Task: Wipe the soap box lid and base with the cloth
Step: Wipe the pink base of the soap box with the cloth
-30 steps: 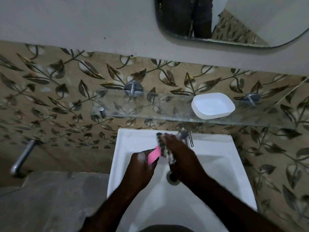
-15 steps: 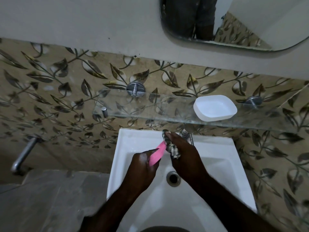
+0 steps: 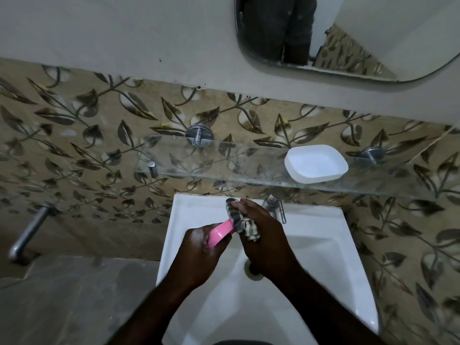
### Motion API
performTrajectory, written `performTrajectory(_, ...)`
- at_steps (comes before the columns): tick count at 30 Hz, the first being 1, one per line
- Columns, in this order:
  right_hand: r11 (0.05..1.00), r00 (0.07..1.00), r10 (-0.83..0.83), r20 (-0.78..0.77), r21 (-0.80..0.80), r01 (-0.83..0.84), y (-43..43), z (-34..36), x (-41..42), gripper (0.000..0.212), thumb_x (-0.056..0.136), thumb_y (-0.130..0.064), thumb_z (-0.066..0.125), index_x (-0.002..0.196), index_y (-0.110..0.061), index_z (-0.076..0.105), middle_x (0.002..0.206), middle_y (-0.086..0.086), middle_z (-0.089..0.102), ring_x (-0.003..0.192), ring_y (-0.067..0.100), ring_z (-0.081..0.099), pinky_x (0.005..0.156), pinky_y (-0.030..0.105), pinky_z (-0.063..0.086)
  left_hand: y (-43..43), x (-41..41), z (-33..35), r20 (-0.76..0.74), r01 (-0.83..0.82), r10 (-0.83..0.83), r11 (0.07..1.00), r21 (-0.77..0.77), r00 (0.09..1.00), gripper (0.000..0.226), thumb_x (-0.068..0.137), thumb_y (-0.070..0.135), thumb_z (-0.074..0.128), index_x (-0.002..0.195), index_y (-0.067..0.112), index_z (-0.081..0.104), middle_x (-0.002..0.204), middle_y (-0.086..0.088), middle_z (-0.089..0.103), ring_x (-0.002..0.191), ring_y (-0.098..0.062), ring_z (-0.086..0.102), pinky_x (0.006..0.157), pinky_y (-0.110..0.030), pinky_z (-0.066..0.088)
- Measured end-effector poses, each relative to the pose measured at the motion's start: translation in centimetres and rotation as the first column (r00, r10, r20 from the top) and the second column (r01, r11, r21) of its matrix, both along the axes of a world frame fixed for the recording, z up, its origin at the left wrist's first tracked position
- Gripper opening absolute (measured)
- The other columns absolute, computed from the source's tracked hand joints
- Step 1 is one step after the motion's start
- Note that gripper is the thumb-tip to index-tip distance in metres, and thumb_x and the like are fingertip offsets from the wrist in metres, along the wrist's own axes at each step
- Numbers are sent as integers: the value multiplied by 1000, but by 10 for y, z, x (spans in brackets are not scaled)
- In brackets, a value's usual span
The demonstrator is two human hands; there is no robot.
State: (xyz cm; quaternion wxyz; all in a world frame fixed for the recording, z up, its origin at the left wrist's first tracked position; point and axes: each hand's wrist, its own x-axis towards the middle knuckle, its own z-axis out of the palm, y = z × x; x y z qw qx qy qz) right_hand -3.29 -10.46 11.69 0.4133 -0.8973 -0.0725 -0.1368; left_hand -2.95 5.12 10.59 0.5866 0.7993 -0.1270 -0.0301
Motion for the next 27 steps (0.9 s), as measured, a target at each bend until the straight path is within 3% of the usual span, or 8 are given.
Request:
performTrajectory(3, 989, 998, -51, -31, 137, 54, 1, 2, 1, 36, 87, 6, 65, 119, -9, 68, 123, -2, 66, 116, -4, 56, 99, 9, 38, 2, -3, 3, -8, -28, 28, 1000, -8, 1000, 8, 90, 12, 66, 92, 20, 67, 85, 12, 58, 74, -14, 53, 51, -20, 37)
performTrajectory(5, 943, 991, -13, -132, 329, 56, 4, 7, -3, 32, 90, 3, 65, 119, -8, 68, 114, -4, 70, 104, -3, 63, 89, 10, 45, 3, -7, 1, -25, -43, 43, 999, -8, 999, 9, 89, 13, 67, 86, 22, 66, 61, 11, 59, 52, -8, 50, 47, -13, 33)
performTrajectory(9, 593, 920, 114, -376, 769, 241, -1, 15, -5, 27, 87, 6, 59, 94, -16, 74, 67, 12, 54, 62, 22, 48, 50, 21, 41, 5, -8, -9, -174, -81, 63, 992, -96, 983, 7, 88, 23, 69, 81, 21, 70, 54, 8, 41, 48, -7, 32, 48, -21, 27)
performTrajectory(12, 559, 897, 195, -396, 796, 230, -12, 19, -6, 13, 75, 7, 45, 76, 5, 58, 73, 20, 47, 68, 32, 43, 58, 30, 40, -1, -11, -7, -285, -110, 35, 961, -252, 958, 10, 87, 11, 70, 82, 19, 72, 59, 6, 54, 52, -10, 42, 51, -21, 33)
performTrajectory(17, 482, 854, 385, -349, 865, 137, -30, 16, -5, 23, 83, 9, 57, 102, 0, 65, 82, 24, 59, 71, 34, 58, 55, 32, 50, 0, -10, -12, -453, -202, -92, 804, -560, 887, 47, 66, 17, 82, 110, 8, 69, 95, -14, 76, 83, -29, 72, 64, -20, 53)
performTrajectory(22, 593, 890, 349, -294, 804, 33, -38, 4, 0, 41, 79, 11, 66, 119, 4, 58, 81, 19, 60, 67, 28, 56, 51, 28, 47, 2, -6, -23, -433, -33, -214, 868, -495, 876, 55, 56, 29, 81, 107, 12, 70, 93, -7, 75, 83, -19, 68, 69, -25, 53)
performTrajectory(25, 912, 953, 223, -205, 389, -129, -39, 6, 1, 50, 75, 7, 70, 120, -15, 64, 106, -9, 70, 98, 10, 66, 83, 20, 49, 4, -2, -20, -415, 92, -356, 841, -533, 837, 48, 63, 21, 79, 107, 4, 70, 98, -13, 73, 88, -22, 67, 74, -27, 52)
performTrajectory(27, 971, 974, 207, -94, 139, -193, -36, 7, 0, 55, 72, 1, 72, 118, -28, 63, 115, -14, 67, 111, 2, 60, 94, 16, 43, 4, 2, -17, -392, 160, -342, 890, -427, 854, 36, 67, 24, 80, 98, 7, 73, 95, -15, 74, 86, -22, 68, 77, -33, 53)
